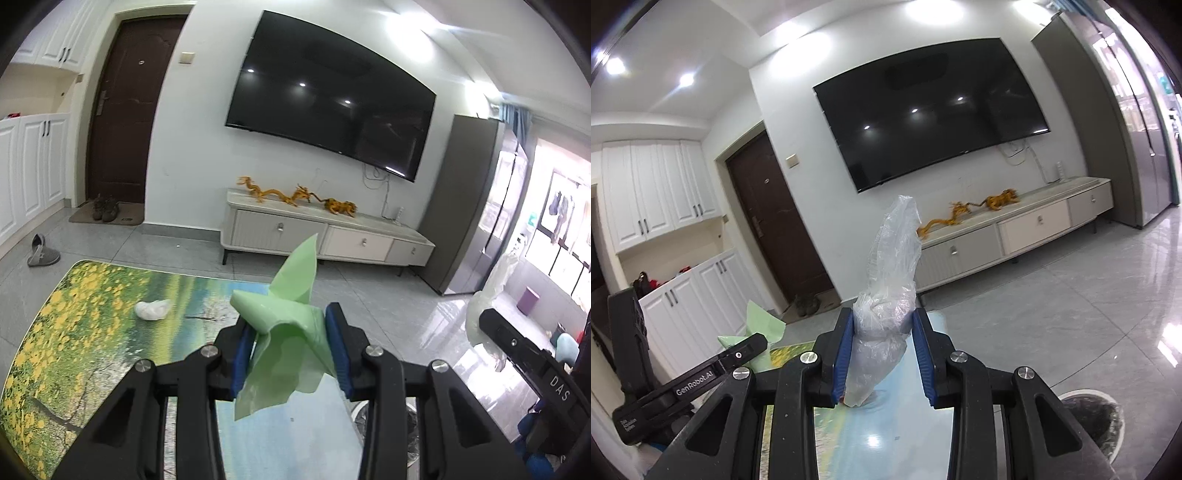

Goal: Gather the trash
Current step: 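Carry the green cloth and clear bag to the bin and open both tools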

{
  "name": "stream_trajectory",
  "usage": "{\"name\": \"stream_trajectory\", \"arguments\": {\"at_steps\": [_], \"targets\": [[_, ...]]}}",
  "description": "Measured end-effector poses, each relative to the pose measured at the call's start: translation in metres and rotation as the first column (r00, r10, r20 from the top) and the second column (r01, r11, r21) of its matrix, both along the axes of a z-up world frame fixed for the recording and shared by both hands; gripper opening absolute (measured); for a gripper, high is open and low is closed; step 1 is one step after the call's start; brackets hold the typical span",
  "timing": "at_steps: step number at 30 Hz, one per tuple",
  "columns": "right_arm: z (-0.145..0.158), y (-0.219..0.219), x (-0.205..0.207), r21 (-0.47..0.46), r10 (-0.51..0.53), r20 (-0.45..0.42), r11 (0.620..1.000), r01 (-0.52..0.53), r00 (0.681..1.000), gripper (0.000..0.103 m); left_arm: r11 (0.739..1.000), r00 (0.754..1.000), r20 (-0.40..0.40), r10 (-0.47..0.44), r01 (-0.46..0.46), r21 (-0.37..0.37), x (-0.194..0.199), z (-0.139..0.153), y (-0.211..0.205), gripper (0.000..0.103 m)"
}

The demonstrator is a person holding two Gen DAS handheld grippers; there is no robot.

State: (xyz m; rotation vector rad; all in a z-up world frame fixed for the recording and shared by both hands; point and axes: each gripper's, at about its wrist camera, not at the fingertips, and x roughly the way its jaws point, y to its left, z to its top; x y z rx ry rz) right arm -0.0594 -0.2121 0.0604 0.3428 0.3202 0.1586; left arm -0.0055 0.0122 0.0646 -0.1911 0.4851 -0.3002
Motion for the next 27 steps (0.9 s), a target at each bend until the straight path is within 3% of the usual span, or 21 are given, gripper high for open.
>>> {"name": "stream_trajectory", "arguments": {"at_steps": [9, 16, 27], "targets": [[-0.030, -0.071, -0.022, -0.031, -0.195, -0.036, 0.980, 0.194, 0.980, 0.030, 0.979, 0.980, -0.054, -0.191, 0.194, 0.066, 0.012, -0.011, -0.116, 0.036], [-0.081, -0.125, -0.017, -0.012, -0.282, -0.178, 0.958, 0.285, 0.943, 0.030, 0.937, 0.927, -0.183, -0.326, 0.343, 0.068, 0.031, -0.055, -0.206, 0.037], [-0.168, -0.180, -0.002, 0.014, -0.331, -0.408, 0.929, 0.369, 0.851, 0.030, 0.872, 0.836, -0.342, -0.430, 0.483, 0.084, 0.058, -0.133, -0.293, 0.039]]}}
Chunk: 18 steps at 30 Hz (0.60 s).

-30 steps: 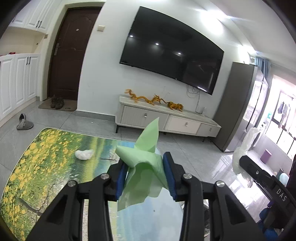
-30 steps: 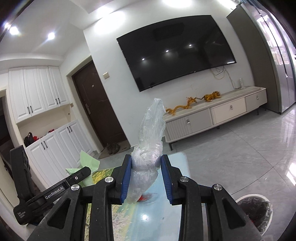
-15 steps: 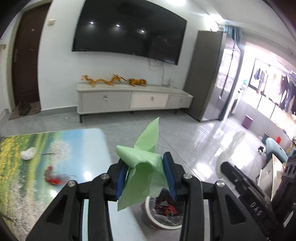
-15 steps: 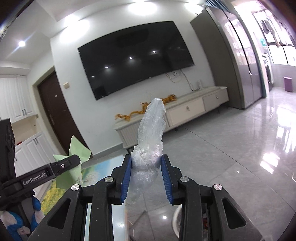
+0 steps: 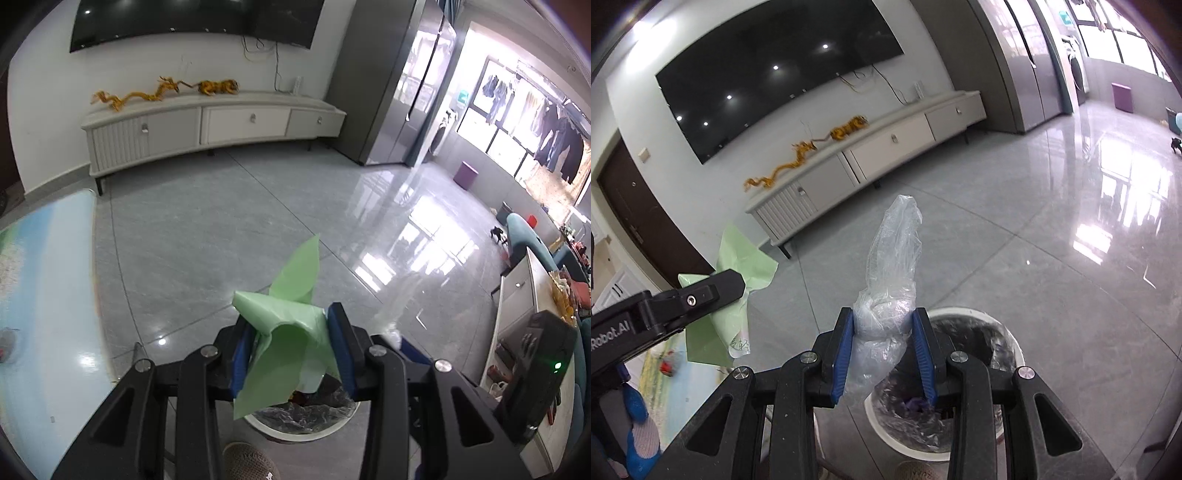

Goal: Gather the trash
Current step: 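Carry the green cloth and clear bag to the bin and open both tools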

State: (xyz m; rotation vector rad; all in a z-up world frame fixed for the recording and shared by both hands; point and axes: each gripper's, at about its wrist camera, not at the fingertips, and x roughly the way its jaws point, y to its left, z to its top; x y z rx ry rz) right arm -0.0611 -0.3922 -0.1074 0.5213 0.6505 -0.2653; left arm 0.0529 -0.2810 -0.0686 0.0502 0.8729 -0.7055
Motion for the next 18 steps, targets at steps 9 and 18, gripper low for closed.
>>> {"name": "stream_trajectory", "arguments": {"at_steps": [9, 18], "targets": [[-0.042, -0.024, 0.019, 0.027, -0.054, -0.141, 0.998, 0.058, 0.988, 0.034, 0.998, 0.994, -0.097, -0.054, 0.055, 0.009, 0.016, -0.044, -0.034, 0.049], [-0.051, -0.039, 0.011, 0.034, -0.117, -0.189, 0.992, 0.125, 0.975, 0.046, 0.999, 0.989, -0.142, -0.046, 0.049, 0.012, 0.023, -0.058, -0.035, 0.055]]}}
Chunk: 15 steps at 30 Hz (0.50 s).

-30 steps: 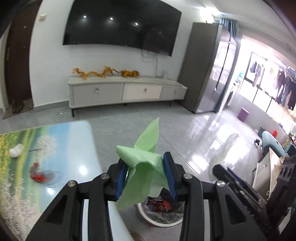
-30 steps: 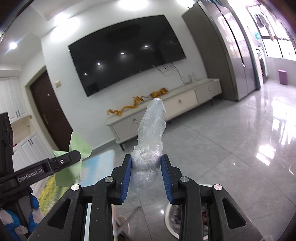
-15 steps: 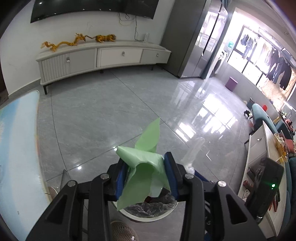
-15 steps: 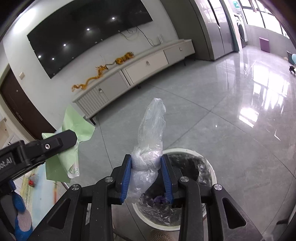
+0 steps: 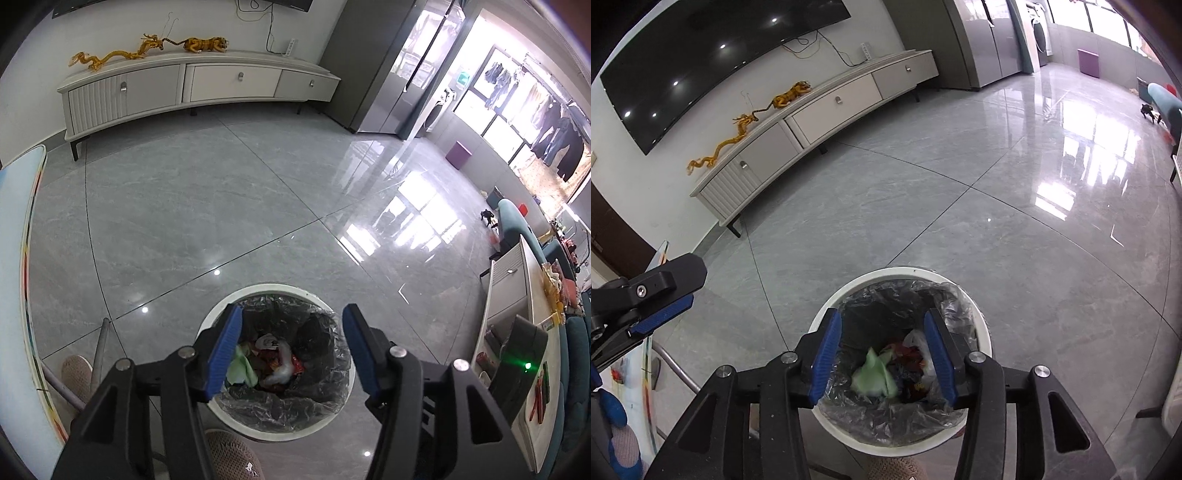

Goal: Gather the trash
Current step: 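Carry the green cloth and clear bag to the bin and open both tools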

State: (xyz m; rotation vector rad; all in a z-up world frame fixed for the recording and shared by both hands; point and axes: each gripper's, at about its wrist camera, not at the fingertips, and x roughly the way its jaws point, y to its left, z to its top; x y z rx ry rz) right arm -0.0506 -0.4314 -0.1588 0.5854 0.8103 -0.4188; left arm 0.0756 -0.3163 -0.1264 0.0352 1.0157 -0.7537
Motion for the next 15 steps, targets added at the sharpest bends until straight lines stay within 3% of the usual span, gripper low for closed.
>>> {"name": "stream_trajectory", "arguments": {"at_steps": [15], "targets": [[0.037, 0.013, -0.007, -0.057, 0.001, 0.067, 0.998, 0.003, 0.998, 0.051, 0.998, 0.993, 0.106, 0.055, -0.056, 0.000, -0.018, 0.040, 0.036, 0.057]]}}
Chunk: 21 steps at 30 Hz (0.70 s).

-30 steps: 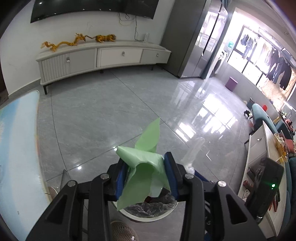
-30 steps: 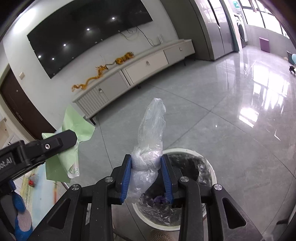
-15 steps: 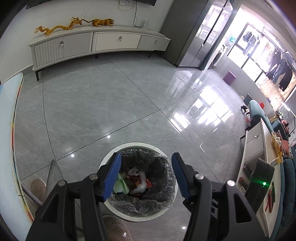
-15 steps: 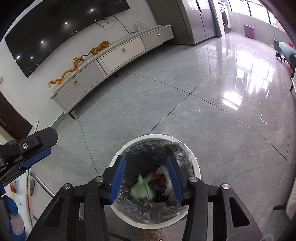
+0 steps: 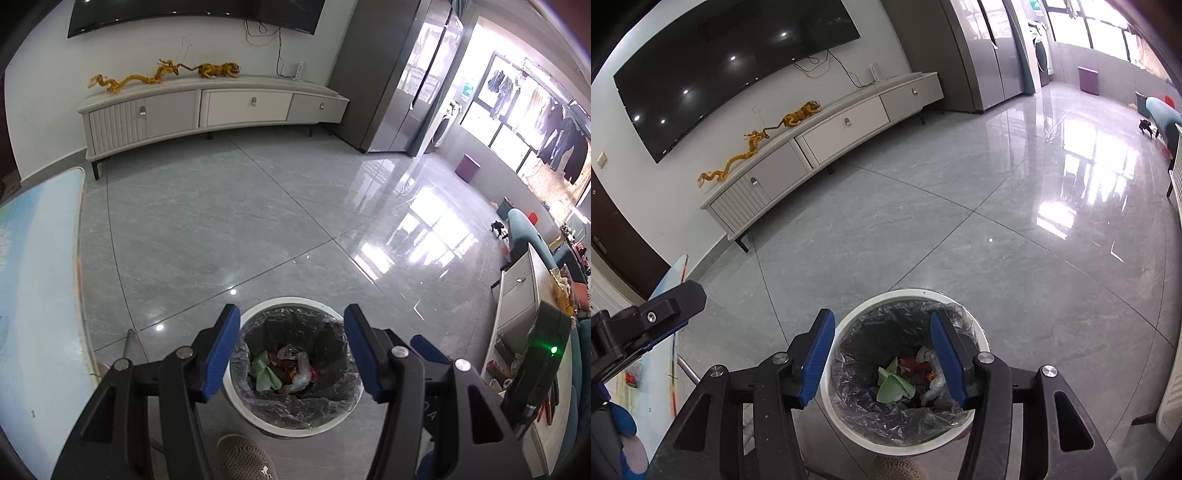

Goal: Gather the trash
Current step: 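Return both tools from the bin to the table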

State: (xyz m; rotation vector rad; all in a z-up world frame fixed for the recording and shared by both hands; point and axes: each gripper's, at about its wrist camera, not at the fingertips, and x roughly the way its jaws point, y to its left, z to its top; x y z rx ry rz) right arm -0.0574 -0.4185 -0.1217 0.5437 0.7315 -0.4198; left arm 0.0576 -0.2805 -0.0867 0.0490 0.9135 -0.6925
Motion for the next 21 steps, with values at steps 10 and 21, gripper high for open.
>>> {"name": "stream_trajectory", "arguments": {"at_steps": [10, 21], "targets": [[0.031, 0.022, -0.009, -0.050, 0.023, 0.048, 0.999, -0.020, 0.999, 0.056, 0.999, 0.997, 0.058, 0.040, -0.039, -0.019, -0.019, 0.028, 0.037, 0.058], [0.066, 0.055, -0.017, -0.118, 0.063, 0.095, 0.992, -0.052, 0.993, 0.060, 0.989, 0.985, 0.109, 0.131, -0.122, -0.086, -0.029, 0.059, 0.096, 0.073]]}}
